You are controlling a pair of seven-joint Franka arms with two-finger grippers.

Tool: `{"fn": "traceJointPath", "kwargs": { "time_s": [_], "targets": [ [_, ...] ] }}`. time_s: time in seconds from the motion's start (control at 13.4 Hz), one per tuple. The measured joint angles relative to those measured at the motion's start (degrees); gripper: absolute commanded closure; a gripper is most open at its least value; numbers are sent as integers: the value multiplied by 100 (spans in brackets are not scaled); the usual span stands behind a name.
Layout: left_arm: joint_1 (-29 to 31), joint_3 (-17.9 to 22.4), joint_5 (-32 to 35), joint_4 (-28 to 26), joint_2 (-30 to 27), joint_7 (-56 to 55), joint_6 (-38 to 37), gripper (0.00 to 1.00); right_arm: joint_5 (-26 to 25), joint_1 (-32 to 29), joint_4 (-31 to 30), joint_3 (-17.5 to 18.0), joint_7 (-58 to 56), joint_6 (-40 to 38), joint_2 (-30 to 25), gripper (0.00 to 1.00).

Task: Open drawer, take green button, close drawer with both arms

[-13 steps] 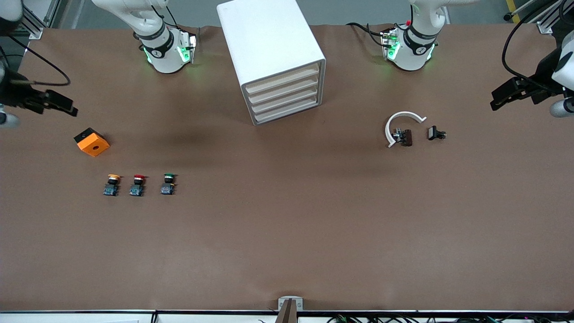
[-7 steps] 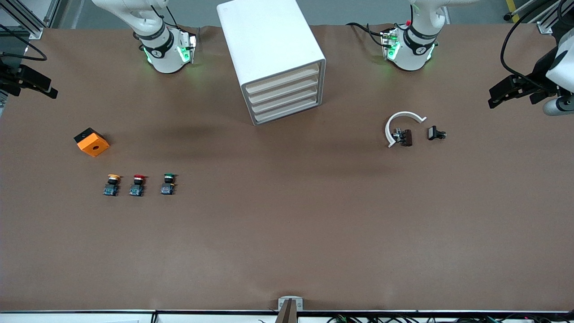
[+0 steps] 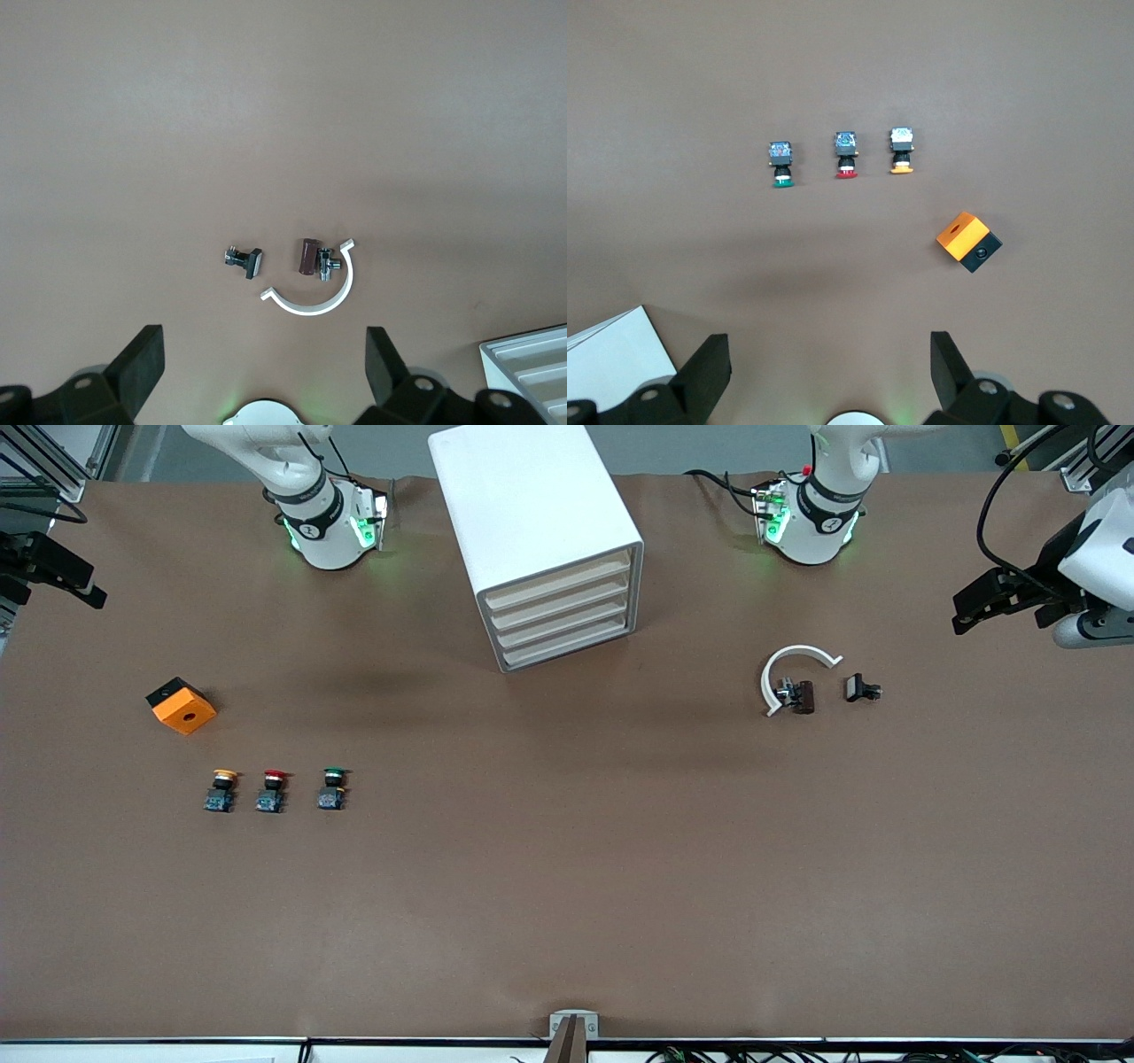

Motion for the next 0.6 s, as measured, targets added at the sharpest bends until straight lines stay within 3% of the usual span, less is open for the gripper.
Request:
{"fn": "traceJointPath", "kwargs": {
  "time_s": [0.6],
  "targets": [
    [187, 64, 2, 133, -1, 0, -10, 0, 0, 24, 33, 11, 0, 98, 132, 0]
  ]
}}
